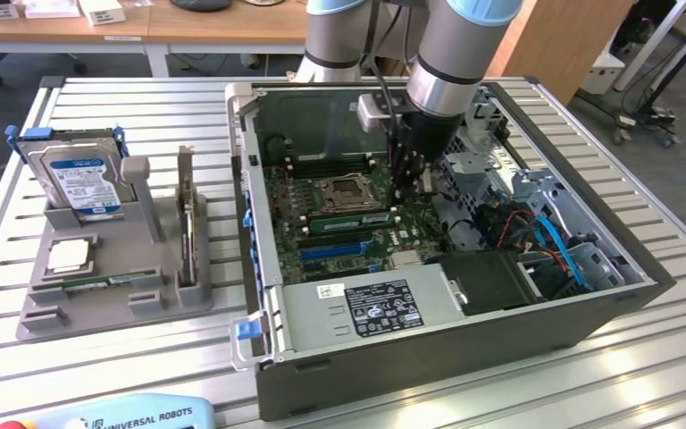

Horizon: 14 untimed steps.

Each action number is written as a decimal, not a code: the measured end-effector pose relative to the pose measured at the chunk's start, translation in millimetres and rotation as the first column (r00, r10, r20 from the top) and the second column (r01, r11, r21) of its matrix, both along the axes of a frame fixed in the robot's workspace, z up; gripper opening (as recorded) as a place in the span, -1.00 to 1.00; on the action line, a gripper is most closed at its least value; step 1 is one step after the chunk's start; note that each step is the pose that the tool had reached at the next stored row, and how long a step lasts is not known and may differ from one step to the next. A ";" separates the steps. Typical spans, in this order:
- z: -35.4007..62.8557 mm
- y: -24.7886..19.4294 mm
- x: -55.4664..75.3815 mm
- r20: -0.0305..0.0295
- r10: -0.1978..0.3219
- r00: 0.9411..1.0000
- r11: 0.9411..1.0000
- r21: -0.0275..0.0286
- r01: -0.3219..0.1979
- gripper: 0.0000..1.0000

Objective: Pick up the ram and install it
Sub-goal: 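Press down the ram until it locks into place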

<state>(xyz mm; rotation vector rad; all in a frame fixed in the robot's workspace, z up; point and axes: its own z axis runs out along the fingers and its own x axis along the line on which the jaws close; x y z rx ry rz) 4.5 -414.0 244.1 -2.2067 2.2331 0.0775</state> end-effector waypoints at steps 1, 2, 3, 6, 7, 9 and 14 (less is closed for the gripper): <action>-0.7 0.2 0.0 0.000 0.000 1.000 1.000 0.000 0.000 -0.80; -1.4 0.3 0.0 0.000 0.000 1.000 1.000 0.000 0.000 -0.80; -2.1 0.4 0.0 0.000 0.000 1.000 1.000 0.000 0.000 -0.80; -3.8 0.5 0.0 0.000 0.000 1.000 1.000 0.000 0.000 -0.80; -3.8 0.5 0.0 0.000 0.000 1.000 1.000 0.000 0.000 -0.80; -3.8 0.4 0.0 0.000 0.000 1.000 1.000 0.000 0.000 -0.80; -4.5 0.5 2.1 0.000 0.000 1.000 1.000 0.000 0.000 -0.80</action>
